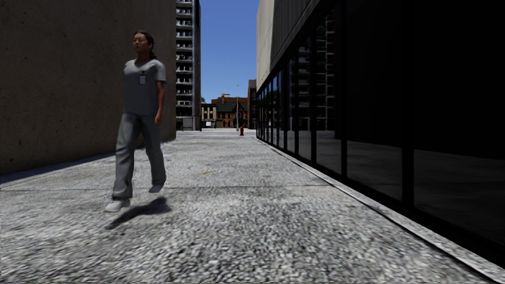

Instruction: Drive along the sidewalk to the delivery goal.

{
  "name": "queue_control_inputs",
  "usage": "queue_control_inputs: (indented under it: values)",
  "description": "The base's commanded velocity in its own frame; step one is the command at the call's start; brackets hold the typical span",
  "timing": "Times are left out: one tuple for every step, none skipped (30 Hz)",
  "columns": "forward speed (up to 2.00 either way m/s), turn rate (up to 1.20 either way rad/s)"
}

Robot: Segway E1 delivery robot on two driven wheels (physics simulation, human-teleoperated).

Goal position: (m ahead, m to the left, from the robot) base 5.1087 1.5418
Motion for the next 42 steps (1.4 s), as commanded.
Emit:
queue_control_inputs:
  values:
    - [2.0, 0.0]
    - [2.0, 0.0]
    - [2.0, 0.0]
    - [2.0, 0.0]
    - [2.0, 0.0]
    - [2.0, 0.0]
    - [2.0, 0.0]
    - [2.0, 0.0]
    - [2.0, 0.0]
    - [2.0, 0.0]
    - [2.0, 0.0]
    - [2.0, 0.0]
    - [2.0, 0.0]
    - [2.0, 0.0]
    - [2.0, 0.23]
    - [2.0, 0.63]
    - [2.0, 0.7]
    - [2.0, 0.72]
    - [2.0, 0.72]
    - [2.0, 0.63]
    - [2.0, 0.63]
    - [2.0, 0.16]
    - [2.0, 0.05]
    - [2.0, 0.0]
    - [2.0, 0.0]
    - [2.0, 0.0]
    - [2.0, 0.0]
    - [2.0, 0.0]
    - [2.0, 0.0]
    - [2.0, 0.0]
    - [2.0, 0.0]
    - [2.0, 0.03]
    - [2.0, 0.51]
    - [2.0, 0.51]
    - [2.0, 1.01]
    - [2.0, 1.2]
    - [2.0, 1.2]
    - [2.0, 1.12]
    - [2.0, 1.12]
    - [2.0, 0.76]
    - [2.0, 0.7]
    - [2.0, 0.58]
